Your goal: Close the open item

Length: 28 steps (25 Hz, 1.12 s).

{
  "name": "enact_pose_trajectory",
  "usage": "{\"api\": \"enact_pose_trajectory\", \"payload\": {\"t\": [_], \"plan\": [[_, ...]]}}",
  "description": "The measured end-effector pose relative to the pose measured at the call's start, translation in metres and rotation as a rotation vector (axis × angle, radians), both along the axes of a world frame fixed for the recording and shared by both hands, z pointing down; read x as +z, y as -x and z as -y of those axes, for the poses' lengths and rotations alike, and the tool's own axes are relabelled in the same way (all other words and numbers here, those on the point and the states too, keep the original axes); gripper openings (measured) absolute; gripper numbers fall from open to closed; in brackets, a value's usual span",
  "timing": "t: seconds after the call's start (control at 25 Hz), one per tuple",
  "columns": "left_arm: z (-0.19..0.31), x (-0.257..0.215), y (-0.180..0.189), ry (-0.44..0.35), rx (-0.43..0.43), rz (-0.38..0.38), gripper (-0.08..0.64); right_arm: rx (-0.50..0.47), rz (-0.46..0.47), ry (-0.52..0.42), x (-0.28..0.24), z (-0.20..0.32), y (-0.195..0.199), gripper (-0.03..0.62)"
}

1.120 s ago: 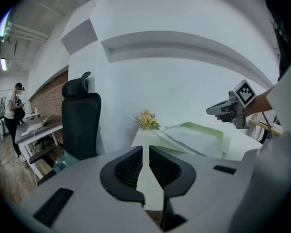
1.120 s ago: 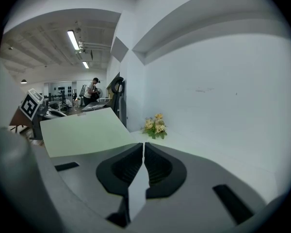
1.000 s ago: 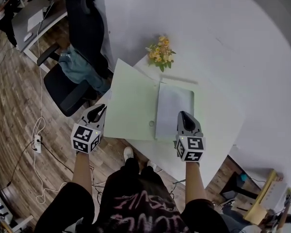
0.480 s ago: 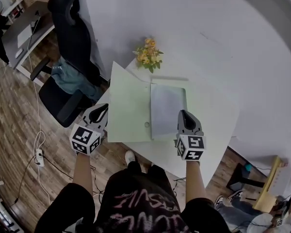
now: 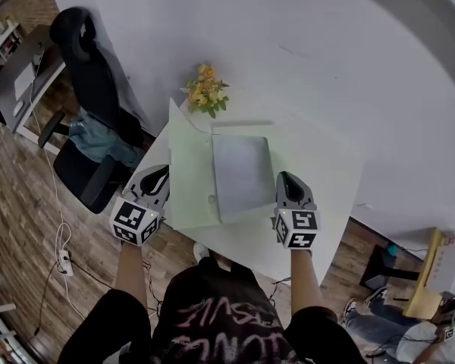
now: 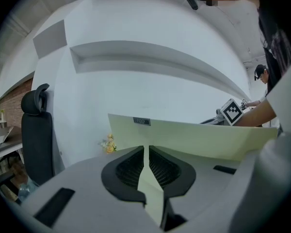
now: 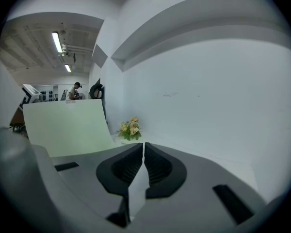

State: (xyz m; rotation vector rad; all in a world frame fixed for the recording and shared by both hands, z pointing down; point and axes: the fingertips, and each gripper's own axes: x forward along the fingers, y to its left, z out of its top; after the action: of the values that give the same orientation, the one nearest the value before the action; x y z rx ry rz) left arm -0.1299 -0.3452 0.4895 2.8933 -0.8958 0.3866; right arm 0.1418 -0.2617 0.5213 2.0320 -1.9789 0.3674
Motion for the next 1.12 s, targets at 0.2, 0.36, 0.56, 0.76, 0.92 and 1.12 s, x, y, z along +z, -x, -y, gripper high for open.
{"api": "enact_pose_trajectory", "payload": {"t": [0.2,0.36,0.56,0.76,0.92,1.12], "plan": [[-0.006,-0.003,-0.03,0.001,0.018,-0.01,0.044,-0.008,0.006,-0.002,0.001,-0.001,-0.019,0.028],[-0.01,-0.007,-0.056,-0.007,0.032,-0.007,0.044,-0.022,0.008,-0.003,0.002,-0.002,-0.035,0.028],[-0.016,-0.01,-0.081,-0.011,0.038,-0.003,0.044,-0.032,0.026,-0.006,0.006,-0.005,-0.049,0.028],[-0.023,-0.007,-0.109,-0.007,0.056,0.003,0.044,-0.037,0.033,0.002,0.014,-0.01,-0.067,0.028],[-0.03,-0.004,-0.134,-0.002,0.087,0.014,0.044,-0.035,0.039,0.006,0.018,-0.017,-0.079,0.028],[-0.038,0.005,-0.166,0.011,0.134,0.028,0.044,-0.015,0.04,0.006,0.024,-0.028,-0.096,0.028]]}}
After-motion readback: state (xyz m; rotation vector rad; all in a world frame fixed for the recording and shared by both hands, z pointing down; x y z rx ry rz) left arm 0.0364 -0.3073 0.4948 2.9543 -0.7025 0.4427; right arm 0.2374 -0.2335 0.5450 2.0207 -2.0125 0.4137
